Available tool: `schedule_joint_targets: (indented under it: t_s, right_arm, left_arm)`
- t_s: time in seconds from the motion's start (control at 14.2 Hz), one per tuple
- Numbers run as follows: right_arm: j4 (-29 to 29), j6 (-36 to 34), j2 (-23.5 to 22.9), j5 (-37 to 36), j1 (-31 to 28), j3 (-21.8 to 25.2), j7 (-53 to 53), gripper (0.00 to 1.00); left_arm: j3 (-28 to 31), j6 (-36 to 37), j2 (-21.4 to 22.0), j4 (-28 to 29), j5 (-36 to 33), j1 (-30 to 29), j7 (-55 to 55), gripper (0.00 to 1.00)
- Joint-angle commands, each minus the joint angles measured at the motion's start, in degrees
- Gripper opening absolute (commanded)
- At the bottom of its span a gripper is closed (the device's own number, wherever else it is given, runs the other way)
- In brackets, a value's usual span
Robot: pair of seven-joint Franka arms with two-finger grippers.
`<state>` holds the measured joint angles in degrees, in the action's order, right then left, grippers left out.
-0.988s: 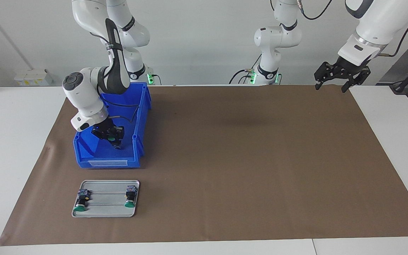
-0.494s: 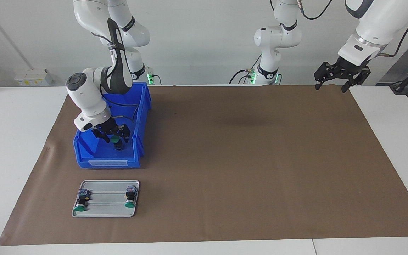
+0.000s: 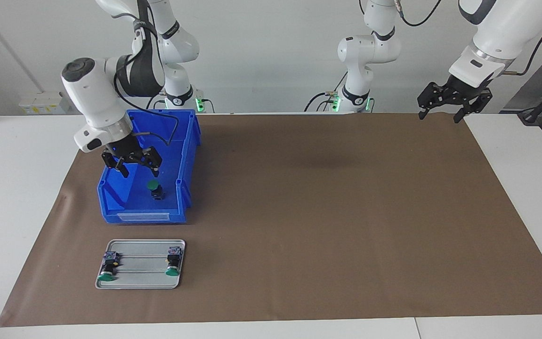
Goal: Place and press button with both arms
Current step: 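Open the right gripper and lift it out of the bin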
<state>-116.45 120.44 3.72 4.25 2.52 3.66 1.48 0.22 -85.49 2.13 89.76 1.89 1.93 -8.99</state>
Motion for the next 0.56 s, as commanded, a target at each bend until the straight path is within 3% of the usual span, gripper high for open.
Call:
schedule_joint_targets:
  t_s: [0.0, 0.35, 0.49]
  right_arm:
    - [11.6, -11.7, -1.3, -1.8, -0.8, -0.1, 2.6, 1.0]
    - [33.5, -33.4, -6.1, -4.4, -3.0, -0.1, 2.8, 1.0]
    - [33.0, -32.6, -6.4, -4.3, -3.7, -0.1, 3.6, 1.0]
  left_arm:
    - [-0.3, -1.1, 1.6, 2.1, -0.8, -0.5, -0.3, 1.0]
    - [-0.3, -1.1, 1.6, 2.1, -0.8, -0.5, -0.3, 1.0]
    - [-0.3, -1.1, 1.6, 2.1, -0.8, -0.4, -0.3, 1.0]
